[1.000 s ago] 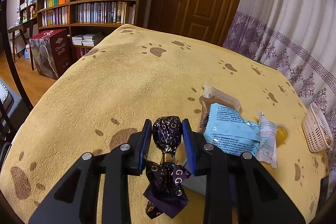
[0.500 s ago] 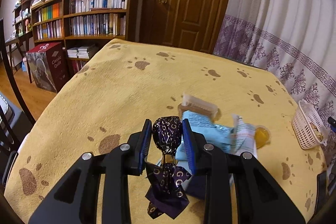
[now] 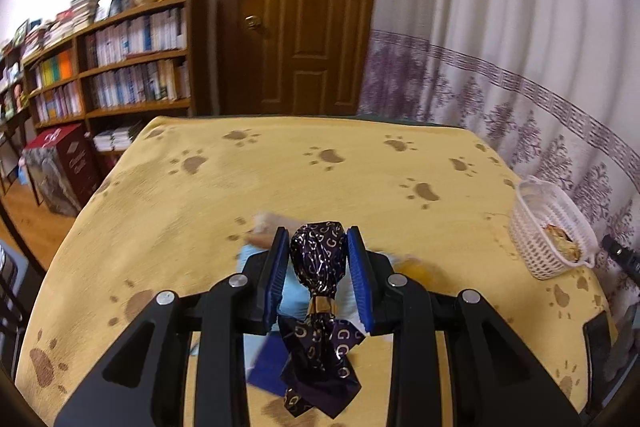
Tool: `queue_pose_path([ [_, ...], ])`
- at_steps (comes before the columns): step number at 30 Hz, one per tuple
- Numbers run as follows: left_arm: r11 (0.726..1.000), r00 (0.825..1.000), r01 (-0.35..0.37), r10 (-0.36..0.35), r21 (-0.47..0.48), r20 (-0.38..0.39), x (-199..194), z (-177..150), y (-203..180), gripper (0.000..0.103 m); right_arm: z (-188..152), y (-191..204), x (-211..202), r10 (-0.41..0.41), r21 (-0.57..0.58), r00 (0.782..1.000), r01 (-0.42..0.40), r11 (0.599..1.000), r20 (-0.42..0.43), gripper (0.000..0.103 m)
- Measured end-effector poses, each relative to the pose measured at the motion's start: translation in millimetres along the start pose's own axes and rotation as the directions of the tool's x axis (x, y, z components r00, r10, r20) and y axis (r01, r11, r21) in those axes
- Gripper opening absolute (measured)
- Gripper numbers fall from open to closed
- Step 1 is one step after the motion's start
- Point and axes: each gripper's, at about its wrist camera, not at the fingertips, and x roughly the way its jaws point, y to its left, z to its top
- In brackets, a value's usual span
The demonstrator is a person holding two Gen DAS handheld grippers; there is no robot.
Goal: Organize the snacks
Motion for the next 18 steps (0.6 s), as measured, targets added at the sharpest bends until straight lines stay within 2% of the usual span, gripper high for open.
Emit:
queue_pose_path([
  [6, 0.995, 0.997, 0.072, -0.071, 0.071, -0.017, 10, 7, -54, 0.03, -21, 8, -3, 0.061, -0.006, 0.997, -0.062, 0.998, -0.046, 0.054],
  [14, 0.967, 0.986, 0.169, -0.166, 0.191, -0.034, 22, 14, -135, 0.03, -38, 5, -8, 0.042, -0.021, 0.998, -0.043, 0.999, -0.035, 0.054],
  [18, 0.949, 0.979, 0.203, -0.202, 0.24, -0.029, 23, 18, -163, 0.03, -43, -1, -6, 0.051, -0.008, 0.997, -0.052, 0.999, -0.051, 0.054],
])
